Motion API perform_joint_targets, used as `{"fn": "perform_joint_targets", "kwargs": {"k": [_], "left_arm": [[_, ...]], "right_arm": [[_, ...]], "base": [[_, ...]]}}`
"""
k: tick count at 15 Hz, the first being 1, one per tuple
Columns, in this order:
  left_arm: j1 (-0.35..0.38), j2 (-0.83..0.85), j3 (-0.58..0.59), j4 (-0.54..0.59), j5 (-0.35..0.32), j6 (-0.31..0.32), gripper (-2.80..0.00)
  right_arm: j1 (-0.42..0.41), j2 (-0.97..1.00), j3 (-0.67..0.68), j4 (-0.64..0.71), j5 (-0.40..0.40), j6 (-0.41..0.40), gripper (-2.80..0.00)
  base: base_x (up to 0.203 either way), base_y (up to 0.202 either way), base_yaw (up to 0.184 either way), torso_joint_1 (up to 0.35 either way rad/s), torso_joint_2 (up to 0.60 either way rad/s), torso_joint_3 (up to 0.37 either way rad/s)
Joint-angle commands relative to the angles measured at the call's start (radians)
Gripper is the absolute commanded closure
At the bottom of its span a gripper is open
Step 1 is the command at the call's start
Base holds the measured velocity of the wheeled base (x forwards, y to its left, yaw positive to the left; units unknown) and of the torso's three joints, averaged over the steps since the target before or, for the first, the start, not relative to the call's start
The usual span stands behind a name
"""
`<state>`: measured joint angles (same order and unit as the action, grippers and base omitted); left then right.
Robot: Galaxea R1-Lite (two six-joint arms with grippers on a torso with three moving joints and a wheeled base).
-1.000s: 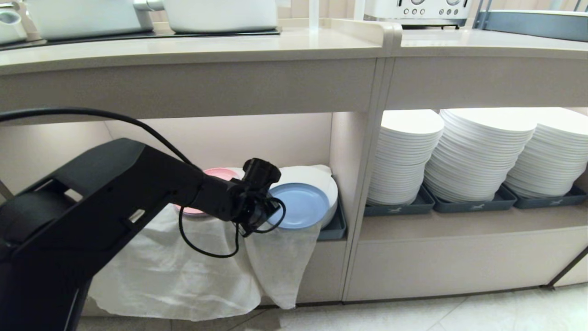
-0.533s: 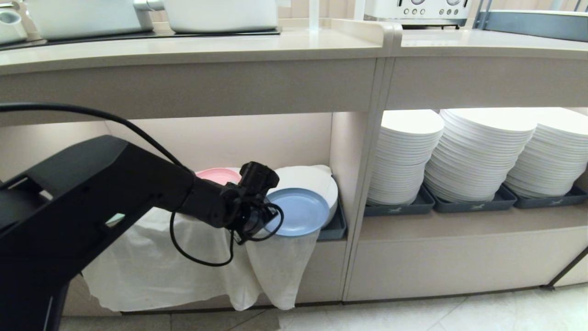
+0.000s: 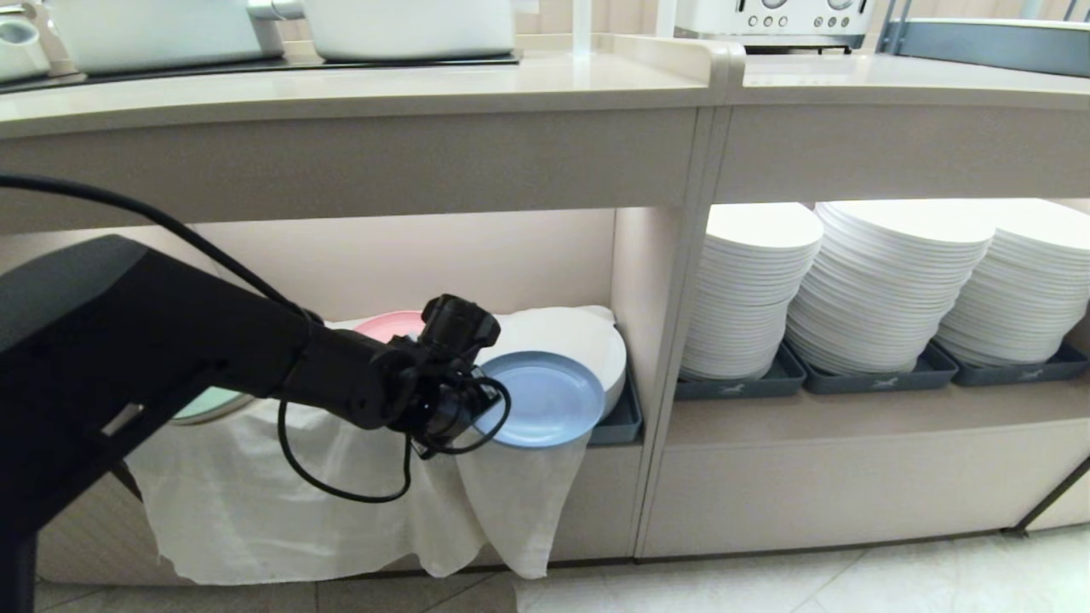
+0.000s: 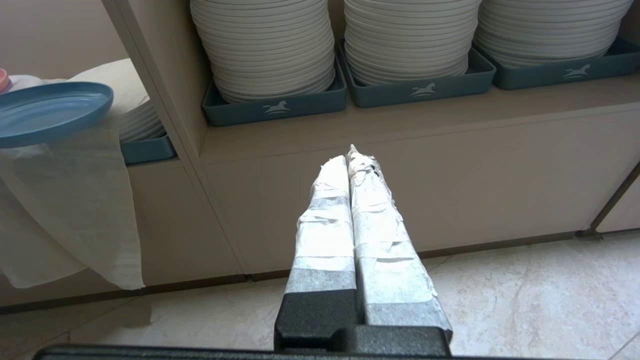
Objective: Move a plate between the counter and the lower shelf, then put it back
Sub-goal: Pick up the plate in the cupboard, then put the plate
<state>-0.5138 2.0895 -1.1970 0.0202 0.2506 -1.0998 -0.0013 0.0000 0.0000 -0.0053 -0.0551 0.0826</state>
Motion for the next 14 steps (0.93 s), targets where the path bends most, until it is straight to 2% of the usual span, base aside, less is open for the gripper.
{"fn": "perform_joint_targets", "kwargs": {"k": [1,6,14], "left_arm": [[-0.001,-0.049,0.028,0.000,0.001,-0.007,0.00],[-0.016,-0.129,0.136,-0.003,-0.001,-0.049,0.00],[-0.017,-0.370,0.414,-0.003,0.004,-0.050,0.00]], "right_arm": [[0.000,0.000,0.000,-0.001,0.000,0.000,0.00],[0.000,0.000,0.000,-0.001,0.000,0.000,0.00],[0.000,0.000,0.000,-0.001,0.000,0.000,0.00]], "base": [[0.000,0.000,0.000,0.000,0.00,0.000],[0.000,0.000,0.000,0.000,0.00,0.000],[0.000,0.000,0.000,0.000,0.00,0.000]]}}
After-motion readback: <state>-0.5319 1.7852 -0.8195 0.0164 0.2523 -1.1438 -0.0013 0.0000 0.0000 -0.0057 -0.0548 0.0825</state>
